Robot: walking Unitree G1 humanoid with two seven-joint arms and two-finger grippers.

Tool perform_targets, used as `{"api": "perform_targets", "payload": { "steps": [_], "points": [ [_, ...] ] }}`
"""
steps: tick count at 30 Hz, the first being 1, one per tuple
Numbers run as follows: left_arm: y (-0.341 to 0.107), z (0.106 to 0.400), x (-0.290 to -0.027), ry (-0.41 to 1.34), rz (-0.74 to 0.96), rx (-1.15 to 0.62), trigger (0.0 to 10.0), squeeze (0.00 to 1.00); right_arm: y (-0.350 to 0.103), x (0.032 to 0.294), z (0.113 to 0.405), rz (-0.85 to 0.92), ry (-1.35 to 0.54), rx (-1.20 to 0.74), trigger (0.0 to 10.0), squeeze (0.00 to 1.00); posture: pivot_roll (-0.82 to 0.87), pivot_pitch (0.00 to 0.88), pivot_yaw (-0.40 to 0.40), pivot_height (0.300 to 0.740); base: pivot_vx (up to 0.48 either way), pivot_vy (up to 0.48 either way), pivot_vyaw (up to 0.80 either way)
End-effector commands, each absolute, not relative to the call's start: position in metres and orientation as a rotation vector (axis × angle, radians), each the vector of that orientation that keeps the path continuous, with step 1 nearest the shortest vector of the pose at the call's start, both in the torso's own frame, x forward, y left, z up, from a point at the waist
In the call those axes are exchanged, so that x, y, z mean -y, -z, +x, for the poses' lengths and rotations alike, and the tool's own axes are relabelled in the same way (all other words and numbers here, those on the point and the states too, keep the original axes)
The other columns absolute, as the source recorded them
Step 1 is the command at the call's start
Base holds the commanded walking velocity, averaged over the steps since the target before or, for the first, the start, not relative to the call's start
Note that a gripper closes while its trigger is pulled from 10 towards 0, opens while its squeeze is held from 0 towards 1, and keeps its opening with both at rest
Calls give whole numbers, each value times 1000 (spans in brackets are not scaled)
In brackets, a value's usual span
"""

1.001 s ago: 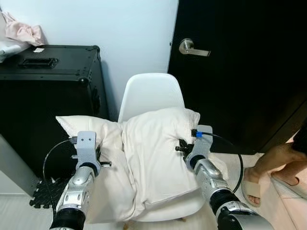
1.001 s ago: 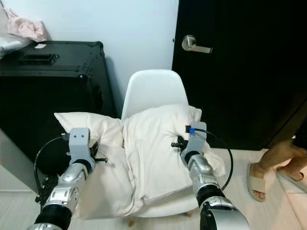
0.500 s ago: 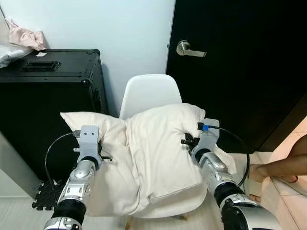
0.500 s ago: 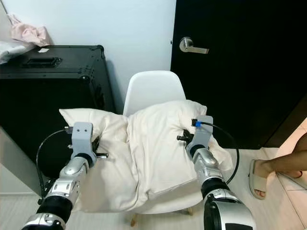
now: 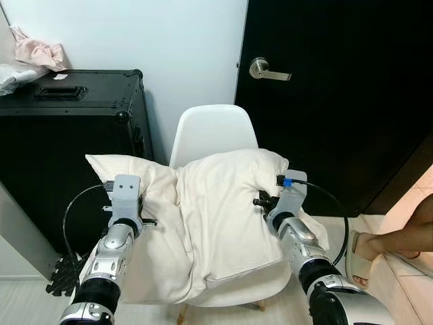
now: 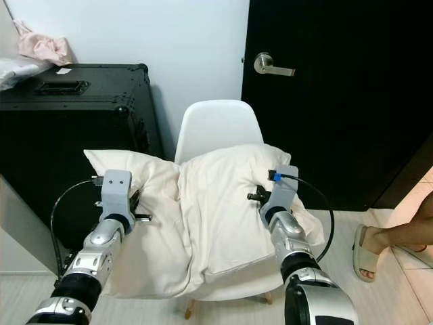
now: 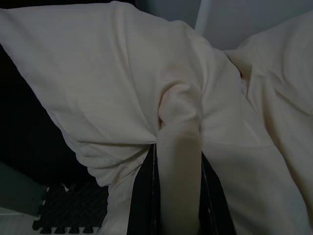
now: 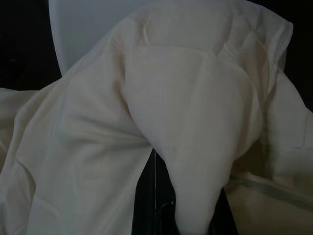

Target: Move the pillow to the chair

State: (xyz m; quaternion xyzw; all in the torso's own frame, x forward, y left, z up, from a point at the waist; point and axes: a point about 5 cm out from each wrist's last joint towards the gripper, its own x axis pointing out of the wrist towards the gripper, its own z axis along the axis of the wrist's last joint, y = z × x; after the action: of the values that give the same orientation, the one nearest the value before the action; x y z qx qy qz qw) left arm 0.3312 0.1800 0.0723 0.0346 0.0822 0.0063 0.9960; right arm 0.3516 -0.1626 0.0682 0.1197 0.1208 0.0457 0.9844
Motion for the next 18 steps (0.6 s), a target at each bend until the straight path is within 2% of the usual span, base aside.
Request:
{"api": "perform_targets", "payload": {
  "steps": [1,11,18],
  "points": [
    [-78,334,-180,2,104,-132,10000,0,-76,160,356,261,-93,-193,10000,0,37,48,-25,685,0,0,0],
    [-82,338,-180,-4,112,-118,10000,0,-73,160,354,250,-92,-209,10000,0,47,38,-17,646,0,0,0],
    [-82,339,-178,8,96,-118,10000,0,-72,160,353,254,-84,-201,10000,0,51,39,-10,646,0,0,0]
  ]
}}
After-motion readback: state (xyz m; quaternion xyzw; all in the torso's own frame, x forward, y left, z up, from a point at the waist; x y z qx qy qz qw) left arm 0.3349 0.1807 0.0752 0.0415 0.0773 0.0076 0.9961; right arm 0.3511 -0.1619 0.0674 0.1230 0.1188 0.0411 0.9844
